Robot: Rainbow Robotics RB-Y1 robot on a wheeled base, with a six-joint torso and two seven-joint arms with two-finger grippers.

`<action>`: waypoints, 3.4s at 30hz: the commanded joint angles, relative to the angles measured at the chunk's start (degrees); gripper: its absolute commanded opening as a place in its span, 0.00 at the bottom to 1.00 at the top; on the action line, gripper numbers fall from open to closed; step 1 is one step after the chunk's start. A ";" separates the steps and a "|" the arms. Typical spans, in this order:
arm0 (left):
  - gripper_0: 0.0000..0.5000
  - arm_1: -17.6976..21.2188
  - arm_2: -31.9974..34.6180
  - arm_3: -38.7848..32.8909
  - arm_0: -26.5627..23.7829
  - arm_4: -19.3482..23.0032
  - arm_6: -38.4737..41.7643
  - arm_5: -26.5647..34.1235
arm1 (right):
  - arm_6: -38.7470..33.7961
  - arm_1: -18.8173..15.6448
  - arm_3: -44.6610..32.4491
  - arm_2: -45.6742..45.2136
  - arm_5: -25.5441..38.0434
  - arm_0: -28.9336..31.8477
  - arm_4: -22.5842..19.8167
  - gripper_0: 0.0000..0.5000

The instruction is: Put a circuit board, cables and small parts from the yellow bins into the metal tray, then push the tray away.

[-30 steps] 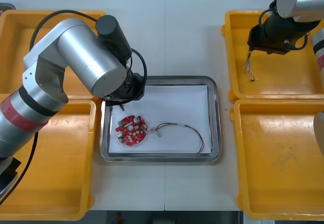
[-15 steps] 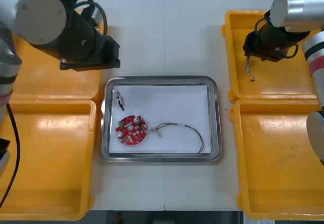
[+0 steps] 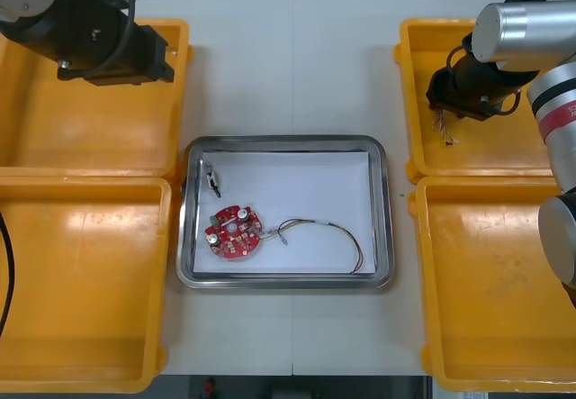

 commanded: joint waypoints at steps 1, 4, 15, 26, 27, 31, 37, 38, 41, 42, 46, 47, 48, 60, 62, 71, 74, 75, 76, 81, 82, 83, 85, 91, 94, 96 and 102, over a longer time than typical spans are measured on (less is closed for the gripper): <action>1.00 2.32 3.31 4.16 -2.97 0.79 -16.01 -5.09 | -2.61 0.77 0.36 0.64 -0.60 -2.16 0.61 1.00; 1.00 2.67 3.92 8.11 -3.23 0.97 -20.84 -8.79 | -2.61 0.77 0.53 0.64 -0.60 -2.07 0.26 0.11; 1.00 2.94 3.92 21.30 -3.85 2.73 -36.92 -21.97 | -1.91 0.06 -1.66 -1.65 4.23 -2.07 2.02 0.00; 1.00 2.59 3.92 28.59 -3.94 5.72 -50.02 -32.87 | 0.47 -2.13 -15.29 -5.17 24.36 -2.07 4.83 0.00; 1.00 2.59 3.92 29.47 -3.94 6.33 -51.51 -34.10 | 0.73 -2.22 -16.69 -5.52 26.55 -2.16 5.10 0.00; 1.00 2.06 3.92 32.63 -3.94 8.44 -56.26 -38.41 | 2.14 -2.49 -22.32 -6.13 33.76 -2.07 5.10 0.00; 1.00 -0.23 3.92 35.09 -3.94 8.26 -58.99 -42.89 | 5.83 -2.66 -31.37 -6.31 36.62 -2.07 4.57 0.00; 1.00 -0.58 3.92 35.53 -3.94 8.26 -59.25 -43.77 | 7.32 -2.66 -33.13 -6.31 36.62 -2.07 4.39 0.00; 1.00 -1.54 3.31 37.03 -4.02 8.26 -59.86 -46.58 | 10.93 -2.66 -37.08 -6.31 36.62 -2.07 3.87 0.00; 1.00 -1.63 3.04 37.47 -4.20 8.44 -59.95 -47.28 | 11.72 -2.66 -37.70 -6.22 36.62 -2.07 3.69 0.00; 1.00 -2.07 0.41 39.75 -4.73 10.73 -60.48 -51.33 | 15.76 -2.66 -41.57 -6.13 36.62 -2.07 0.18 0.00; 1.00 -2.25 0.14 39.84 -4.73 10.73 -60.57 -51.68 | 16.55 -2.66 -42.44 -5.96 36.62 -2.07 -0.88 0.00; 1.00 -2.42 -0.03 39.84 -4.73 10.73 -60.57 -51.76 | 17.52 -2.66 -43.68 -5.52 36.62 -2.07 -2.20 0.00; 1.00 -2.95 -3.73 41.42 -4.73 12.75 -61.09 -55.72 | 22.00 -3.10 -56.68 2.92 36.62 2.50 -15.38 0.00; 1.00 -3.04 -3.73 41.42 -4.73 12.92 -61.27 -55.63 | 22.44 -3.10 -58.27 4.59 36.62 3.46 -17.49 0.00; 1.00 -3.39 -5.57 42.48 -4.73 12.75 -62.41 -57.65 | 32.72 -3.01 -60.99 14.96 36.62 6.45 -21.80 0.00; 1.00 -3.39 -6.36 43.36 -4.73 13.19 -62.68 -58.88 | 37.91 -2.66 -60.99 19.53 36.62 6.45 -19.86 0.00; 1.00 -3.39 -6.54 43.36 -4.73 13.19 -62.76 -59.06 | 38.61 -2.49 -60.99 20.24 36.62 6.45 -19.51 0.00; 1.00 -3.39 -6.98 43.53 -4.73 13.19 -62.76 -59.32 | 39.84 -2.31 -60.99 21.82 36.62 6.45 -18.90 0.00; 1.00 -3.39 -7.86 44.59 -4.73 14.33 -63.20 -60.64 | 43.62 -1.78 -60.90 27.44 32.18 6.98 -16.17 0.00; 1.00 -3.39 -8.03 44.85 -4.73 14.42 -63.38 -60.99 | 44.59 -1.52 -60.64 28.50 30.51 7.51 -15.91 0.00; 1.00 -3.39 -8.21 44.94 -4.73 14.42 -63.47 -61.17 | 45.12 -1.52 -60.55 29.02 29.54 7.86 -15.91 0.00; 1.00 -3.39 -8.74 45.20 -4.64 15.12 -63.73 -61.87 | 46.96 -1.43 -59.41 31.05 25.41 9.00 -16.08 0.00; 0.00 -3.39 -8.74 45.20 -4.64 15.12 -63.73 -61.87 | 48.46 -1.34 -56.33 36.32 19.08 9.44 -15.73 0.00; 0.00 -3.39 -8.74 45.20 -4.64 15.30 -63.82 -61.78 | 49.33 -1.43 -54.22 39.83 16.36 9.53 -14.41 0.00; 0.00 -3.39 -8.74 45.20 -4.55 15.91 -63.73 -61.61 | 49.86 -1.34 -52.99 41.42 15.39 9.44 -13.45 0.00; 0.00 -2.95 -8.38 45.11 -4.29 17.67 -63.73 -59.76 | 50.92 -1.26 -48.86 45.72 12.40 9.44 -9.84 0.00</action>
